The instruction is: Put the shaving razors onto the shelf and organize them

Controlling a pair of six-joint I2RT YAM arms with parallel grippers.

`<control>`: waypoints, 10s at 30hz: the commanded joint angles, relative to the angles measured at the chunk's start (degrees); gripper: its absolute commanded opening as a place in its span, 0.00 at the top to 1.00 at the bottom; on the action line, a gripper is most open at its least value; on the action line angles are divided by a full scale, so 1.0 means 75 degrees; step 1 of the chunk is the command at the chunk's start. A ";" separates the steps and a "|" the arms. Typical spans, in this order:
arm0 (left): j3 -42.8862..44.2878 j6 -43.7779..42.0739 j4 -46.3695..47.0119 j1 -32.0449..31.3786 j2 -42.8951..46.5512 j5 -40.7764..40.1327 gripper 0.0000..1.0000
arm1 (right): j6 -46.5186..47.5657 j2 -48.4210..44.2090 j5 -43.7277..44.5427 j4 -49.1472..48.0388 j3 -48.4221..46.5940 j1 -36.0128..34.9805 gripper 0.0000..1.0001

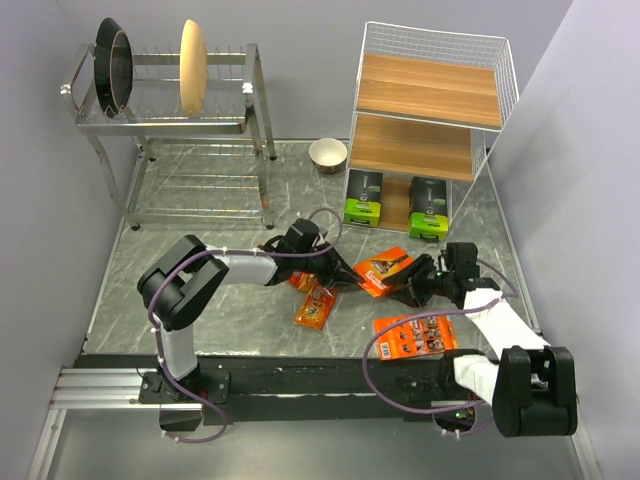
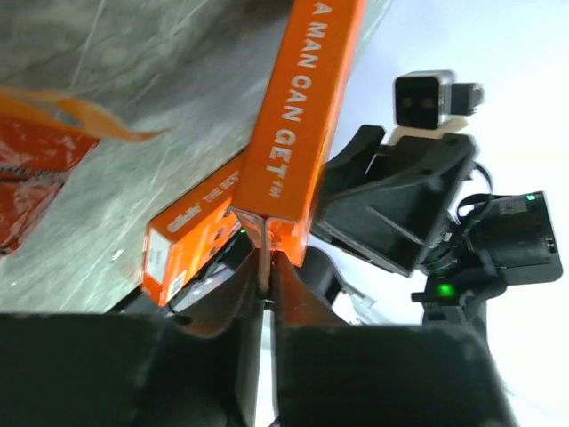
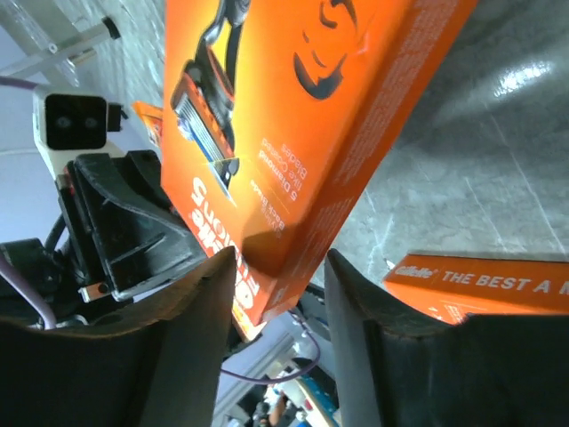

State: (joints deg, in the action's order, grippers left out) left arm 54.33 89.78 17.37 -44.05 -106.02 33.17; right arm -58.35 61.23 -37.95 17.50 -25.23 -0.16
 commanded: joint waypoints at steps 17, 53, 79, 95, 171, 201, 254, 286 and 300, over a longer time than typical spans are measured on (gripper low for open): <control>0.0515 0.0158 -0.0148 -0.0407 -0.0185 0.0347 0.99 | 0.0045 -0.0042 -0.0014 0.0409 -0.0187 0.0174 0.29; 0.0188 -0.4641 -0.1283 0.1115 0.0939 0.2841 0.36 | 0.3065 -0.0008 -0.1521 0.1697 -0.2810 0.0268 0.82; 0.1288 -1.0659 -0.4601 0.1058 0.2464 0.2351 0.32 | 0.2905 0.0752 -0.3165 0.1161 -0.5295 0.1439 0.80; 0.2541 -1.0740 -0.3851 -0.0255 0.1644 0.1707 0.68 | 0.1616 0.2534 -0.3365 0.0069 -0.6267 0.2669 0.77; 0.4797 -1.1103 0.0170 -0.1614 -0.0201 -0.2852 0.89 | 0.1523 0.1398 -0.1982 0.1091 -0.5625 0.3584 0.51; 0.0913 -1.1525 -0.1835 -0.1591 0.2757 -0.3005 0.88 | 0.0127 0.2839 -0.2006 -0.0048 -0.6444 0.3233 0.92; 0.0269 -1.1607 -0.1425 -0.2329 0.2242 -0.1493 0.16 | 0.5093 0.2195 -0.2464 0.4720 -0.5871 0.5341 0.37; 0.1674 -1.2509 -0.2210 -0.4427 -0.0489 -0.3812 0.00 | 0.9349 0.0285 -0.0916 0.5530 -0.6292 0.5682 0.18; 0.2881 -1.2814 -0.3111 -0.4732 -0.2610 -0.5183 0.01 | 1.1782 0.1246 -0.1747 0.7169 -0.7839 0.5705 0.17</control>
State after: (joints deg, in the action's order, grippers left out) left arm 76.01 -5.65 3.57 -78.48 -118.10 -2.76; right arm 18.15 70.46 -47.29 65.28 -80.62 42.09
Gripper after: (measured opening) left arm 0.995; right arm 0.826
